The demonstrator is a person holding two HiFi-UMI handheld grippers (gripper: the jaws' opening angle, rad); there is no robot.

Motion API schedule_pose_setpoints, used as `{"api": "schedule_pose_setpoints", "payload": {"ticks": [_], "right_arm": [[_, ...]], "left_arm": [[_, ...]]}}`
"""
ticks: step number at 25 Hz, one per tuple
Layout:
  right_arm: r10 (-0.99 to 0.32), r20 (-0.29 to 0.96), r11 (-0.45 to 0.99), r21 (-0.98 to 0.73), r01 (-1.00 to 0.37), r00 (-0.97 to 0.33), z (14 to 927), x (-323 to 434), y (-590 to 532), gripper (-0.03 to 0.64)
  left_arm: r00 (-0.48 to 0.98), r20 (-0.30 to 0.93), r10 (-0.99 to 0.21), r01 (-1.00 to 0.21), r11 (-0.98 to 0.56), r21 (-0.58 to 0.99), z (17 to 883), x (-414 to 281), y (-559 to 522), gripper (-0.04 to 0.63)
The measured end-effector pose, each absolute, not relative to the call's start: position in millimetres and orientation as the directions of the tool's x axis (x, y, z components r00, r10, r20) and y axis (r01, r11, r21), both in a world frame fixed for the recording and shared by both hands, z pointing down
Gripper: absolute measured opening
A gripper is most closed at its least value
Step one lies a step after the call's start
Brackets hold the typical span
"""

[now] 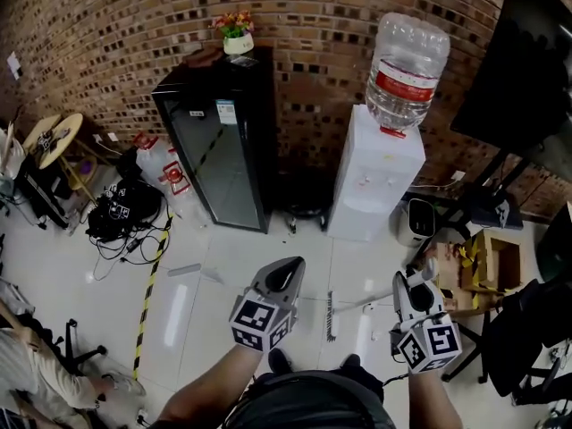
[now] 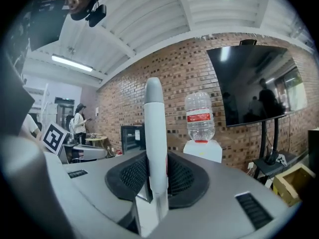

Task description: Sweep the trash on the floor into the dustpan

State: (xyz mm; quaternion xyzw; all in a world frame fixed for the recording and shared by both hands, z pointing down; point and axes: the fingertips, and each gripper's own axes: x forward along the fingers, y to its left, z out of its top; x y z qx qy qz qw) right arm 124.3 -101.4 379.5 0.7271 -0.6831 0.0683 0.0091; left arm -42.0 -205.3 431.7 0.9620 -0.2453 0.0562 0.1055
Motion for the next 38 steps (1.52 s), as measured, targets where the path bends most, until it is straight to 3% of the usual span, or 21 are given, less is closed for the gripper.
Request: {"api": "schedule_pose_setpoints", "payload": {"ticks": [9,22,38], "right_arm": [[-0.989,0.103,-0.112,-0.087,-0.990,0.103,333,210,-62,0.110],[-0.989,0.041,-0.148,-0.072,-0.986,0.145,277,284,-19,0.109],[-0.984,0.053,-0.175,-0.050,-0.983,0.173,273,309,0,0.109]], "left_arm": [[0.883,0.155,-0.443,-0.462,-0.878,0.123,384,36,-178,0.014],[0.896,0.126,-0.426,-0.441,-0.886,0.140,326,89,-155,0.011],[0.906,0.163,-0.391,-0.412,-0.901,0.132,327,108,-137,0.011]]}}
